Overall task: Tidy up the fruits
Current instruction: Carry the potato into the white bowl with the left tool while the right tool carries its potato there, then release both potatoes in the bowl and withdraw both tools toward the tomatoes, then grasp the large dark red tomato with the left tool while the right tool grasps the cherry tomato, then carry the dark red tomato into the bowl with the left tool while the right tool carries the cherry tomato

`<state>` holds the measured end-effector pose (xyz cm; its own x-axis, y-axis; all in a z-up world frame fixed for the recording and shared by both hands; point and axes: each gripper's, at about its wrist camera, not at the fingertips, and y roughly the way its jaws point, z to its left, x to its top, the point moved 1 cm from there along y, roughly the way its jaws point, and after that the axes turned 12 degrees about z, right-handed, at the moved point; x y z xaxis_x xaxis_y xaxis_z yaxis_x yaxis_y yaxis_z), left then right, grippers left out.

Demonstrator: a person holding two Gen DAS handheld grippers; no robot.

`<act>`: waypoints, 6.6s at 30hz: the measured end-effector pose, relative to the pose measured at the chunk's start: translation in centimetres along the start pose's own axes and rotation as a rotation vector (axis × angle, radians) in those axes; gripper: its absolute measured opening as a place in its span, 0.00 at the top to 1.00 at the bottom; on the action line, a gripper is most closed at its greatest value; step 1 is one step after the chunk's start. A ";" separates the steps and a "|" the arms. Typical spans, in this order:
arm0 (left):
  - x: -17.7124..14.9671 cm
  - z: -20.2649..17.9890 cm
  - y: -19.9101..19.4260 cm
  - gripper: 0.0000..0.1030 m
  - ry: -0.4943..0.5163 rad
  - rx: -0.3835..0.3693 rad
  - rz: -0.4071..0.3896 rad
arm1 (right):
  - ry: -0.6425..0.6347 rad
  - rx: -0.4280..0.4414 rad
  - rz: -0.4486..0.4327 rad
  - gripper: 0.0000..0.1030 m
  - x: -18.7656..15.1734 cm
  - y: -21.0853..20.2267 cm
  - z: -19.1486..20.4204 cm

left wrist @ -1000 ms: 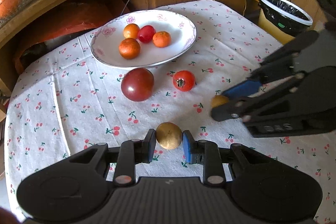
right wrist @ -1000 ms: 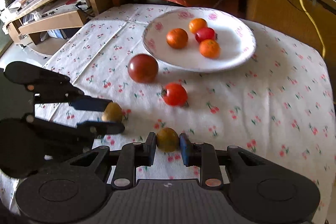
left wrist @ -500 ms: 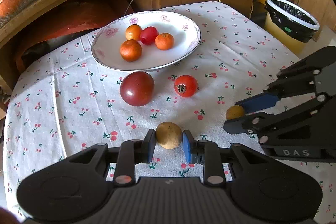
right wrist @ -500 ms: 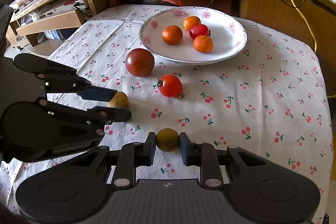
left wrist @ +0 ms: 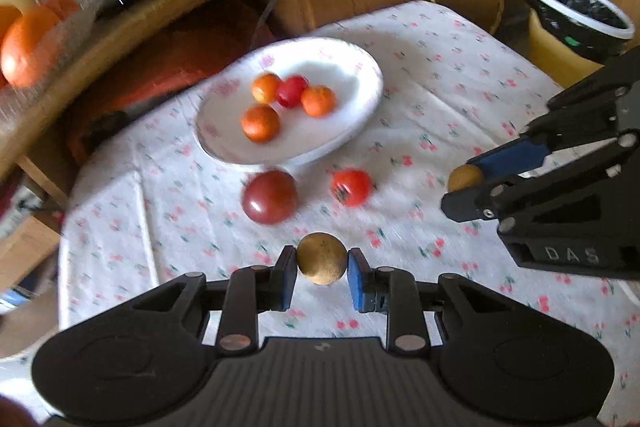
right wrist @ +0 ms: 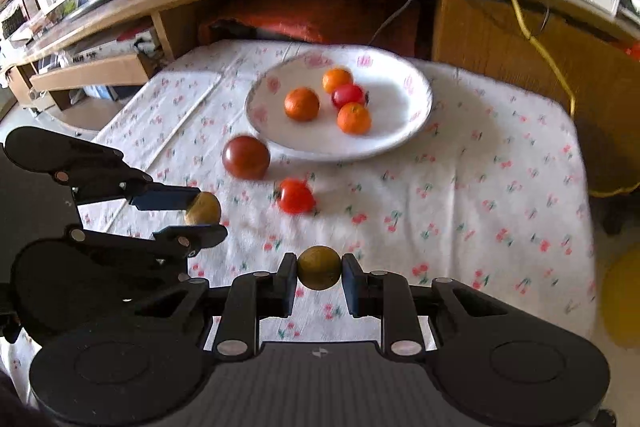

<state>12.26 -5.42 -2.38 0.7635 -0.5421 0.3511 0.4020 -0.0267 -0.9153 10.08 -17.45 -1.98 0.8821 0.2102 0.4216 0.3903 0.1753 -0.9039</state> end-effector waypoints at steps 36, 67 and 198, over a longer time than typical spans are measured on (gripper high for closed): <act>8.8 5.0 5.1 0.66 -0.163 -0.048 0.026 | -0.009 -0.017 0.010 0.81 9.6 4.9 -3.7; 9.3 5.7 6.4 0.65 -0.213 -0.085 0.036 | 0.029 0.006 -0.007 0.75 10.2 6.0 -4.3; 1.8 3.5 3.4 0.54 -0.137 -0.072 0.091 | -0.064 0.008 0.085 0.81 4.3 4.5 -0.9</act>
<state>16.76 -3.57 -4.21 0.8587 -0.4259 0.2852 0.2946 -0.0452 -0.9545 15.86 -16.58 -4.32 0.8931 0.2854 0.3478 0.3127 0.1621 -0.9359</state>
